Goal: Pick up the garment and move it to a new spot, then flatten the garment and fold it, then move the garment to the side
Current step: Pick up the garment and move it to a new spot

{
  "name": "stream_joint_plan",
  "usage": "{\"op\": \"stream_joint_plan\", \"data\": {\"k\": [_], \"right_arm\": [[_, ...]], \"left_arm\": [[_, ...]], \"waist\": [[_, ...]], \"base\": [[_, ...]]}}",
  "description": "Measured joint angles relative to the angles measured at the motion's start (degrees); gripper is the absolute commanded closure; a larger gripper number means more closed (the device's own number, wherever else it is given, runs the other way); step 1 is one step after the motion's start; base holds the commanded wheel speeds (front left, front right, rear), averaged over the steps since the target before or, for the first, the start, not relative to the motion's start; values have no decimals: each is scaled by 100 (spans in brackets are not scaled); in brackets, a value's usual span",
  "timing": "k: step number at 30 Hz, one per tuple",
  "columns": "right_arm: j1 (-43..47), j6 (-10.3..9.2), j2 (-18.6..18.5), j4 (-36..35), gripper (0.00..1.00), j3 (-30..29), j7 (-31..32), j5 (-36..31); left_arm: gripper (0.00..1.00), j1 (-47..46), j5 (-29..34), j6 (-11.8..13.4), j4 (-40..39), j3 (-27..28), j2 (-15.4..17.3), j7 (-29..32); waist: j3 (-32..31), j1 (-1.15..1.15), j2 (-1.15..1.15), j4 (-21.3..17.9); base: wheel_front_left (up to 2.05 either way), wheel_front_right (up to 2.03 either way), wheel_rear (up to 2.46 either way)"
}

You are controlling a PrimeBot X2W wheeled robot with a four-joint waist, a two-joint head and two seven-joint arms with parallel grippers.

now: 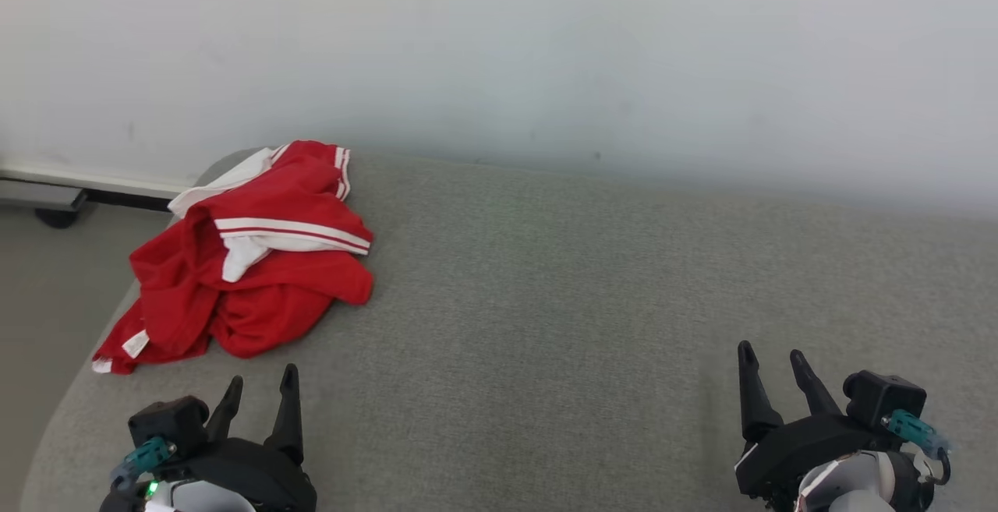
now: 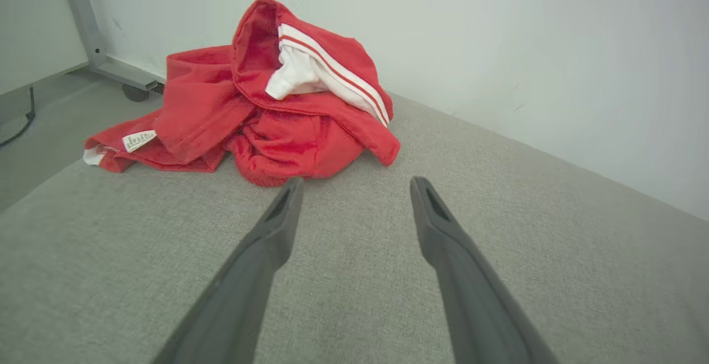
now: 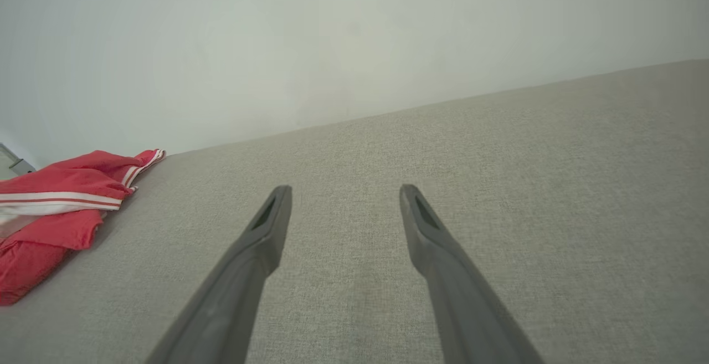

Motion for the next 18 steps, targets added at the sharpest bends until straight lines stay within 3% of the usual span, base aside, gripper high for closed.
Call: {"op": "stream_joint_plan", "data": {"k": [18], "right_arm": [[-8, 0, -8, -267, 0, 22, 103, -103]], "left_arm": [[0, -16, 22, 8, -66, 29, -86, 324]], "waist": [[187, 0, 0, 1353]], "base": [[0, 0, 0]]}}
